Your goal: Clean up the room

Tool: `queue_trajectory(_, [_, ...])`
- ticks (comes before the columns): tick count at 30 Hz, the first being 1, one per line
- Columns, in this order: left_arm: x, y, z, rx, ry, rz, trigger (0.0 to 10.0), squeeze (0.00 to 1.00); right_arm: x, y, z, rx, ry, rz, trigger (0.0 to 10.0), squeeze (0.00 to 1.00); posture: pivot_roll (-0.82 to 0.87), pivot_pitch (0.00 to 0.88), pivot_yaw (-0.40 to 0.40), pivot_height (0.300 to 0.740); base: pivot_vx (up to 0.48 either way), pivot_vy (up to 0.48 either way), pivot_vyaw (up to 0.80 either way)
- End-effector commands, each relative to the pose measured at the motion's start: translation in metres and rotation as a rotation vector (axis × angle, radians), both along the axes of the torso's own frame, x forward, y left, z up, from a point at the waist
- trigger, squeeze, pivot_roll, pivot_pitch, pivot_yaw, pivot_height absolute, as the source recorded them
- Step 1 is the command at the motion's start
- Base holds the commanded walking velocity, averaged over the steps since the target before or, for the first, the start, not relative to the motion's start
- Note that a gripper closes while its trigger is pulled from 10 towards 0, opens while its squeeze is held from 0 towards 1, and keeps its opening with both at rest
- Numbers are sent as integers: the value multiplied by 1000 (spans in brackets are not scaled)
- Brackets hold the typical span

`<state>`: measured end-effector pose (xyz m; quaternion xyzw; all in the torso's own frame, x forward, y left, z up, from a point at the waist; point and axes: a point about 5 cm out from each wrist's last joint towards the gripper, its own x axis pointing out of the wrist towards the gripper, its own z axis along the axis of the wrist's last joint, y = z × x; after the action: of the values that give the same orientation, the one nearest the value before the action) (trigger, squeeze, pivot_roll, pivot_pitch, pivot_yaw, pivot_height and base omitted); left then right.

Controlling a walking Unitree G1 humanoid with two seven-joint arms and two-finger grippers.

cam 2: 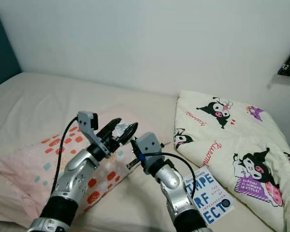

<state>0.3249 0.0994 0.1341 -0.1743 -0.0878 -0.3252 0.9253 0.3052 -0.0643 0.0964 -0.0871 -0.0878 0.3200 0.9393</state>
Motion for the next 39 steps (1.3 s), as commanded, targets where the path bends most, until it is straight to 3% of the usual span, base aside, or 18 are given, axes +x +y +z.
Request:
queue_trajectory(1, [-8,-11,-9,19,19,-80,10000,0,-1,-2,-2,-6,4,1,10000,0,-17,0,-135,740,0,0,0])
queue_trajectory(5, [-12,-17,-17,78,21,-121,10000,0,-1,-1,-2,-7,7,6,10000,0,-15,0,-137,740,0,0,0])
queue_trajectory(18, [-8,-8,-17,88,32,-74,10000,0,0,-1,-1,-11,5,8,10000,0,-17,0,-141,740,0,0,0])
queue_trajectory(19, [-7,-6,-16,80,33,-65,0,0,0,-1,-1,-11,5,7,10000,0,-17,0,-142,740,0,0,0])
queue_trajectory(39, [-5,-2,-12,64,17,-55,0,0,1,-1,0,-10,2,-1,10000,0,-13,0,-141,740,0,0,0])
